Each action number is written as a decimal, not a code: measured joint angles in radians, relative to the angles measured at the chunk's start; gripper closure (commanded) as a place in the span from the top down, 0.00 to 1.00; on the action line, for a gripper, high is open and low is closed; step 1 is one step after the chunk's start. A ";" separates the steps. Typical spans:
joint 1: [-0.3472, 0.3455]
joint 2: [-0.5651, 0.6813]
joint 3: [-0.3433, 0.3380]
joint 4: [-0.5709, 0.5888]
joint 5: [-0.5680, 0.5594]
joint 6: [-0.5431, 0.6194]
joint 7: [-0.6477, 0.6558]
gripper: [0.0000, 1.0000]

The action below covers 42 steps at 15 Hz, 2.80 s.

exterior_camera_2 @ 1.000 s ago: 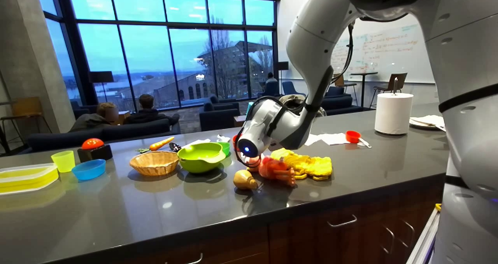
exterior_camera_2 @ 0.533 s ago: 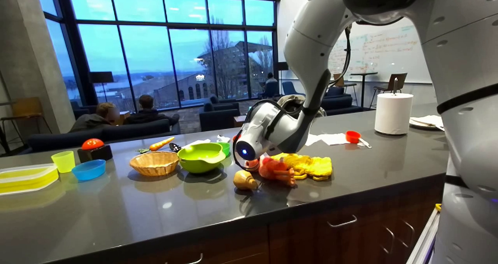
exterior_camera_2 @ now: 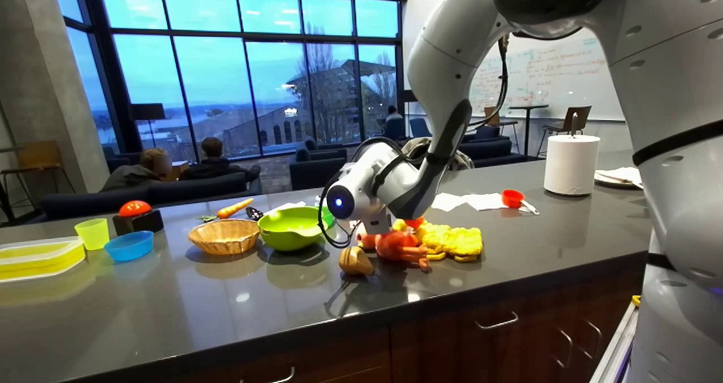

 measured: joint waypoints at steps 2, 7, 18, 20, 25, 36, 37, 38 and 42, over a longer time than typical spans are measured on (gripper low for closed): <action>-0.007 0.000 0.000 0.021 0.022 0.058 0.037 0.01; -0.034 0.000 -0.002 0.041 0.027 0.147 0.091 0.01; -0.040 0.000 -0.005 0.041 0.027 0.177 0.103 0.30; -0.039 0.001 -0.005 0.041 0.027 0.176 0.102 0.35; -0.037 0.010 -0.004 0.041 0.027 0.175 0.100 0.68; -0.037 0.014 -0.004 0.041 0.027 0.174 0.100 0.83; -0.037 0.014 -0.004 0.041 0.027 0.174 0.100 0.83; -0.037 0.014 -0.004 0.041 0.027 0.174 0.100 0.83; -0.037 0.015 -0.004 0.041 0.027 0.174 0.100 0.83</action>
